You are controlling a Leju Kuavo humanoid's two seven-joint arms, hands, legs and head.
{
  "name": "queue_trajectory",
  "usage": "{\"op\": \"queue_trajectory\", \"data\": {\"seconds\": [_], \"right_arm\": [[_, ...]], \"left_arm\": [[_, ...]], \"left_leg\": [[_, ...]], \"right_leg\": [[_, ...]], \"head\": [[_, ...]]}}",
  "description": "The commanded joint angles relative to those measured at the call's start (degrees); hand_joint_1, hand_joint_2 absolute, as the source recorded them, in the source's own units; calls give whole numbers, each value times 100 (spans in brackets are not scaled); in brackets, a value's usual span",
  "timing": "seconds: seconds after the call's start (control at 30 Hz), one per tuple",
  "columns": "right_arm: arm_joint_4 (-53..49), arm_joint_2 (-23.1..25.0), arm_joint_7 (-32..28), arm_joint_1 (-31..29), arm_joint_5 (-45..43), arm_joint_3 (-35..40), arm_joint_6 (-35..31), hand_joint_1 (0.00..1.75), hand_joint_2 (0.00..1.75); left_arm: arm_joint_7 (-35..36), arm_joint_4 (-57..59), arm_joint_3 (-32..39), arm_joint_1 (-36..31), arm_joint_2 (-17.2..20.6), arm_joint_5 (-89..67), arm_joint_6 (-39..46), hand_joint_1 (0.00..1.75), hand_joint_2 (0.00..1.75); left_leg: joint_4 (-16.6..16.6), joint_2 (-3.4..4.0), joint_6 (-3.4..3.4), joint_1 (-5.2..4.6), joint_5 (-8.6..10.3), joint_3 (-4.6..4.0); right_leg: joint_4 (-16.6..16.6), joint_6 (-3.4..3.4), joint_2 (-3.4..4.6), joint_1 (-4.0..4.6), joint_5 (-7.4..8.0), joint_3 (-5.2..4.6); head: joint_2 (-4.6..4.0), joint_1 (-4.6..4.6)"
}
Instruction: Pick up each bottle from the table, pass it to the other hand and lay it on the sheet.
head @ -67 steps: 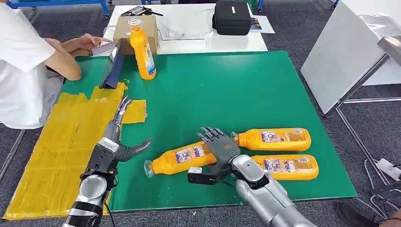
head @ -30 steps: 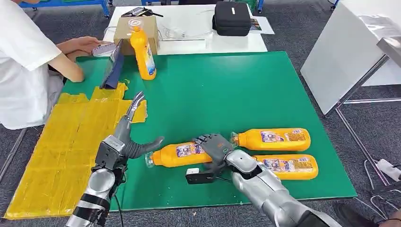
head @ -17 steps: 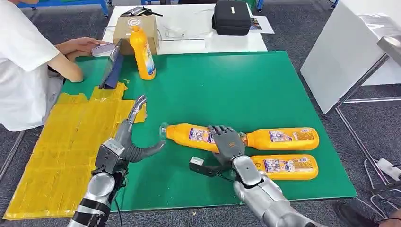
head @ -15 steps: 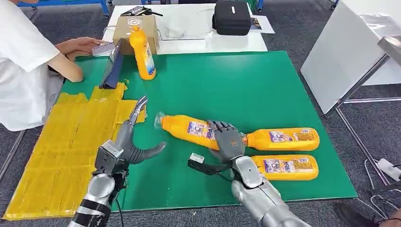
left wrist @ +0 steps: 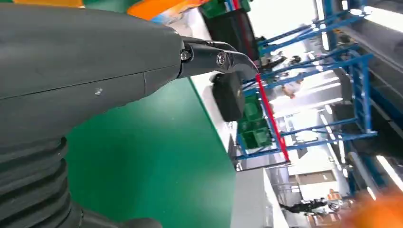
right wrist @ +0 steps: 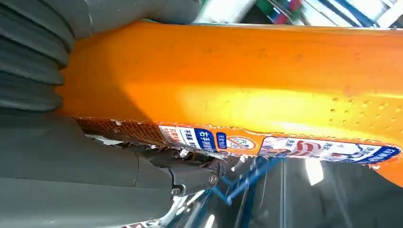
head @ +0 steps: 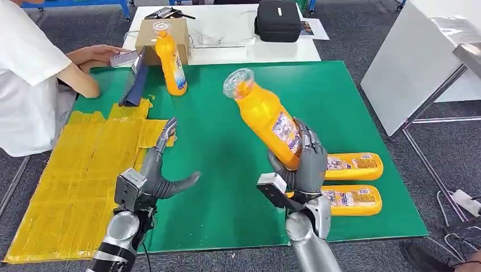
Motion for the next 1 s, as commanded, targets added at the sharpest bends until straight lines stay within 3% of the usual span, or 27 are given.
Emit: {"op": "queue_trajectory", "data": {"seconds": [0.03,0.17,0.23,0.3,0.87,1.0], "right_arm": [[-883,220,-304,386,-381,-101,-15,175,175],[-772,178,-302,340,-404,36,-15,175,175],[-289,-186,-151,134,-453,744,416,175,175],[54,-255,-62,16,-351,1037,478,175,175],[125,-271,-66,-7,-353,1072,402,175,175],[507,-310,17,-70,-153,1535,698,175,175]], "left_arm": [[329,461,-174,-268,-116,380,-258,0,175],[375,424,-217,-269,-99,589,-453,0,175],[433,310,-388,-323,32,1382,-1097,0,175],[471,189,-496,-359,72,1507,-1111,0,175],[514,159,-528,-356,90,1531,-1087,0,175],[419,-165,-768,-360,192,1764,-1255,0,175]], "left_leg": [[-1,-11,-3,4,-3,7],[1,-5,-4,4,-7,16],[2,-5,-5,7,-10,21],[0,6,-6,8,-9,23],[0,-1,-7,8,-9,21],[0,3,-8,11,-12,24]], "right_leg": [[-1,-8,-1,3,-6,8],[-1,-11,8,2,-8,17],[0,-13,12,4,-10,22],[-4,-14,22,5,-5,22],[-2,-15,16,5,-8,24],[-3,-16,21,8,-8,25]], "head": [[0,-2],[0,0],[0,0],[0,-2],[0,0],[0,0]]}}
